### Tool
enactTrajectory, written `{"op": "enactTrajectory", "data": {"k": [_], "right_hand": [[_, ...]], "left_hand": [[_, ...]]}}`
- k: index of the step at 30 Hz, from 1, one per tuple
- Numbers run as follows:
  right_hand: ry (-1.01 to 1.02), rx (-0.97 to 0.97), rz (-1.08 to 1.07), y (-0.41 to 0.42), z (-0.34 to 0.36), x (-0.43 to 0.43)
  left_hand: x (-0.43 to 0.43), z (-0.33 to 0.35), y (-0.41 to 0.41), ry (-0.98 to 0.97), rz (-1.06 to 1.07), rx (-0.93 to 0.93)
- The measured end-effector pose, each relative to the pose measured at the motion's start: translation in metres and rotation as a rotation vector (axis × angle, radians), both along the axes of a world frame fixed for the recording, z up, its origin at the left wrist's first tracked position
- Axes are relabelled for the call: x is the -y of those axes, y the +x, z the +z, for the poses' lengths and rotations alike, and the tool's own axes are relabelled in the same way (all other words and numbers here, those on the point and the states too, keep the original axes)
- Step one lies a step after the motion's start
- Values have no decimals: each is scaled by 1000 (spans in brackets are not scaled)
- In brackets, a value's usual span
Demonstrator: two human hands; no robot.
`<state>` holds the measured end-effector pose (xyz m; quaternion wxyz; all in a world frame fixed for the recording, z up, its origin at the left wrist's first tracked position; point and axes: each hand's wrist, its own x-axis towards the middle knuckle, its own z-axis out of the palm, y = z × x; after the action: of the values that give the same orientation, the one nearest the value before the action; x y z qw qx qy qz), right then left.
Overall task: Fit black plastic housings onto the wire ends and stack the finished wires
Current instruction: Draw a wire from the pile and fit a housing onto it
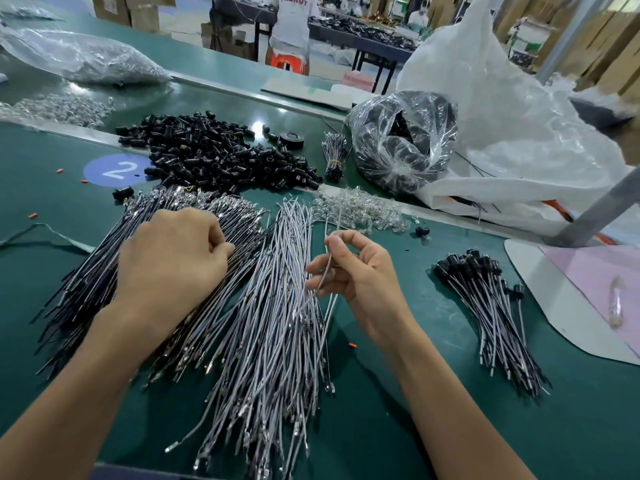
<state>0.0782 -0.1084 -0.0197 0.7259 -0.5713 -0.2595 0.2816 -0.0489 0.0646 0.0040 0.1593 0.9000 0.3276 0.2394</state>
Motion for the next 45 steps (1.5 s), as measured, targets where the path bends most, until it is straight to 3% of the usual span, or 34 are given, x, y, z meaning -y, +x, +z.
{"op": "enactTrajectory", "data": {"k": [4,9,11,14,17,20,22,29,32,37,41,45], "right_hand": [[-60,37,-5,-2,-1,-1],[-135,101,-82,-3,-4,-1],[-173,113,-112,-3,-5,-1],[-247,160,-182,-5,-9,-3],[-305,179,-242,-5,-11,-5],[-306,168,-239,-6,-10,-6],[-270,185,-287,-4,-9,-5],[214,158,-529,2,7,9],[334,258,-635,0,9,12],[244,519,-686,-6,7,11],[25,403,-581,0,3,9],[-17,295,-391,1,-1,7]], "left_hand": [[1,9,3,-83,-55,51],[13,20,21,-780,-318,211],[25,15,34,-871,-385,169],[41,-1,49,-813,-395,103],[44,-17,51,-619,-428,39],[43,-23,51,-450,-454,-1],[43,-25,52,-440,-473,-25],[47,-29,56,-464,-499,-36],[47,-29,58,-434,-490,-39],[53,-33,54,-295,-519,-1],[49,-32,51,-348,-583,157],[45,-31,51,-329,-580,284]]}}
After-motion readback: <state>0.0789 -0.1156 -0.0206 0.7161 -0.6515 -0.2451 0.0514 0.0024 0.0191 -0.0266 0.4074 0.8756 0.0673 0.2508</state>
